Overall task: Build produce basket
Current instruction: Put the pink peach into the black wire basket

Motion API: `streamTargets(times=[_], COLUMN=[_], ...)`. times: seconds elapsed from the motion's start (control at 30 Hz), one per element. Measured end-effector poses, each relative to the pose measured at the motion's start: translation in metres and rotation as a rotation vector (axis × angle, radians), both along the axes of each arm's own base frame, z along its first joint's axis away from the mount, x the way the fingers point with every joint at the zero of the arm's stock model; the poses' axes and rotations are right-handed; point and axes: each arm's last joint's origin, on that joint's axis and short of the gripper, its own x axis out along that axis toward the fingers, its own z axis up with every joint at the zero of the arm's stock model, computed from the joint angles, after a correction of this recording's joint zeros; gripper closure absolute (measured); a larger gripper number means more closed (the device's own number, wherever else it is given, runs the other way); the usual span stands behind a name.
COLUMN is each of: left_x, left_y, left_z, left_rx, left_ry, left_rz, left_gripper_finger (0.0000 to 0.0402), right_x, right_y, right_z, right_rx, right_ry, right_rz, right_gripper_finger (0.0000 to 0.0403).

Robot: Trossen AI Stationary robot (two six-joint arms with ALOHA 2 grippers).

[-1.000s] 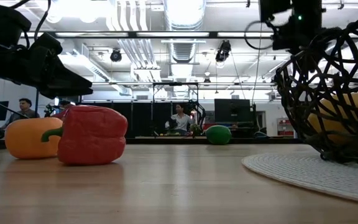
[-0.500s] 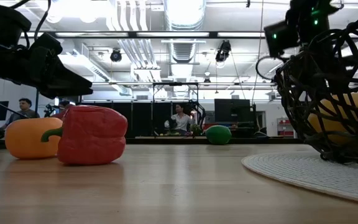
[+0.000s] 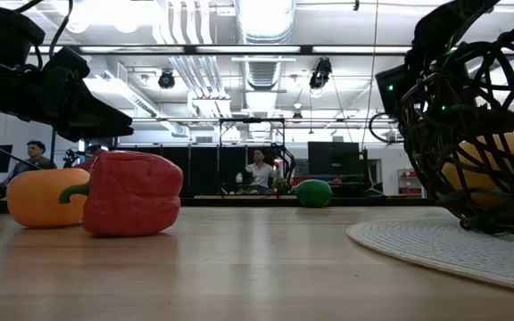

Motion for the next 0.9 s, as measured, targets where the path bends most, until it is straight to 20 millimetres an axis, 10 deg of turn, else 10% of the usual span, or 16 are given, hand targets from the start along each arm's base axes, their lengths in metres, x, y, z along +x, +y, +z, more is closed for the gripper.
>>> streamTargets(times=[0.57, 0.9], left_x=[0.0, 0.0], left_y=[0.0, 0.0], left_z=[0.0, 0.0], left_rx=[0.0, 0.0], left_ry=[0.0, 0.0], left_rz=[0.0, 0.0], left_gripper_finger=[0.0104, 0.0104], right_x=[0.007, 0.021], right_y=[-0.005, 0.02], right_z=[-0.028, 0.053], right_rx=[0.076, -0.018], right_ry=[0.185, 0.022], right_rz=[0.109, 0.212], right_gripper_finger=[0.0126, 0.0128])
